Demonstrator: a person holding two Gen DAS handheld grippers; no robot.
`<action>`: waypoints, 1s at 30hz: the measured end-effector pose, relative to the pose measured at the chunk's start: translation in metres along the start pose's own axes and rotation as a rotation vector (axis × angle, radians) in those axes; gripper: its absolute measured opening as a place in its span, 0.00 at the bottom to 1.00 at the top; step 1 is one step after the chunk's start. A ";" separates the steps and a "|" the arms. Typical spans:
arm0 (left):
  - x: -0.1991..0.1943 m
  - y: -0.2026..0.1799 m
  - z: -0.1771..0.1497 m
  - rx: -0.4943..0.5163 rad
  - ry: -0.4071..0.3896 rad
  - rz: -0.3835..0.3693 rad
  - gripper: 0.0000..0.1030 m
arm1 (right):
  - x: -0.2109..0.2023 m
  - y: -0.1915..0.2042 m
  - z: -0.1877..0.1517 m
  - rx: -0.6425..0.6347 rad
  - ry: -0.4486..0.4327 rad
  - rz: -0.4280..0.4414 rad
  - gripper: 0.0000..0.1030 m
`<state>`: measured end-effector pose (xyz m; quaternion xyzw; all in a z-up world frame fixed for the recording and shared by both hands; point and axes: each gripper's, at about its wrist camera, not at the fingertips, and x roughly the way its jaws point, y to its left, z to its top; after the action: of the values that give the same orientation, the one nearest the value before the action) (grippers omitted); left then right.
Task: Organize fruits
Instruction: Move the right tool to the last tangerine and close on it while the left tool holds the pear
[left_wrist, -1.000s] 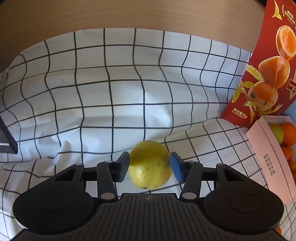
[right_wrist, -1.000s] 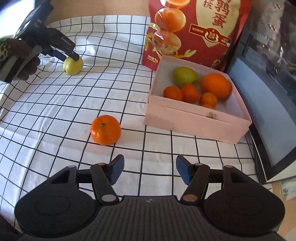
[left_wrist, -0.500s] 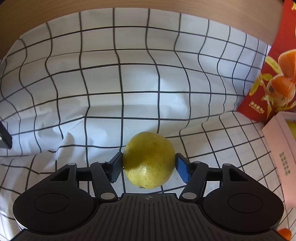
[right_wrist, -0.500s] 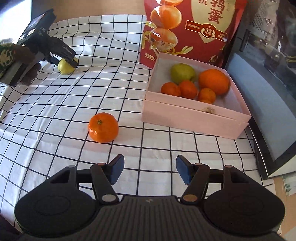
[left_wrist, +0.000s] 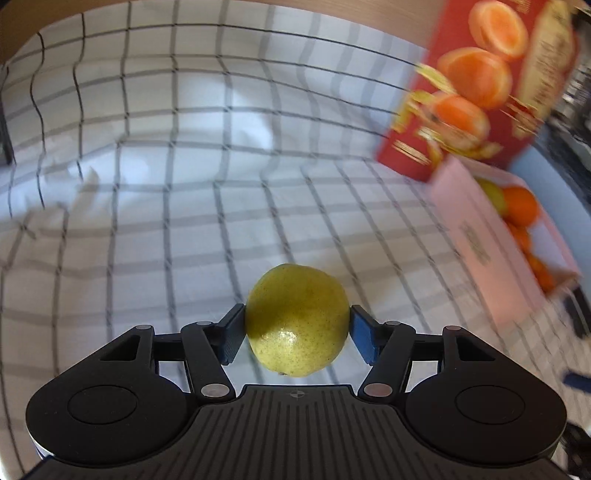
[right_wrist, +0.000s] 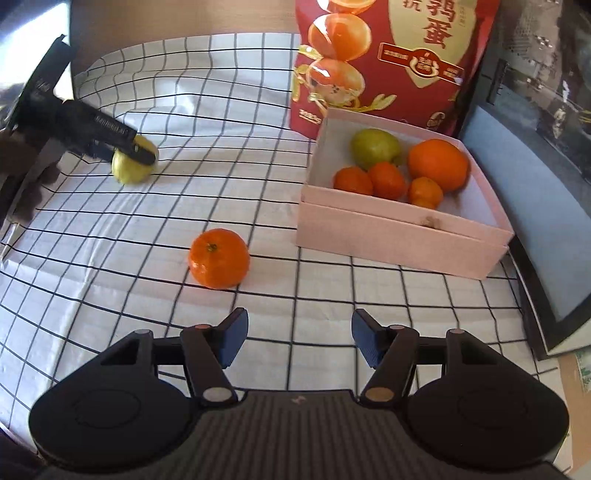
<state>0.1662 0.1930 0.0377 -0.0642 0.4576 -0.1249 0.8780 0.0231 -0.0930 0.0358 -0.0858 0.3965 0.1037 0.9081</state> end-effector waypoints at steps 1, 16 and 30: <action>-0.005 -0.005 -0.008 0.005 0.003 -0.016 0.64 | 0.001 0.002 0.002 -0.006 -0.003 0.009 0.61; -0.042 -0.047 -0.080 -0.022 0.023 -0.054 0.64 | 0.032 0.030 0.034 -0.028 -0.012 0.130 0.61; -0.039 -0.051 -0.079 -0.025 0.029 -0.045 0.64 | 0.027 0.022 0.019 -0.029 -0.002 0.104 0.67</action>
<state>0.0721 0.1554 0.0351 -0.0838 0.4700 -0.1396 0.8675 0.0489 -0.0644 0.0266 -0.0784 0.3977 0.1567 0.9006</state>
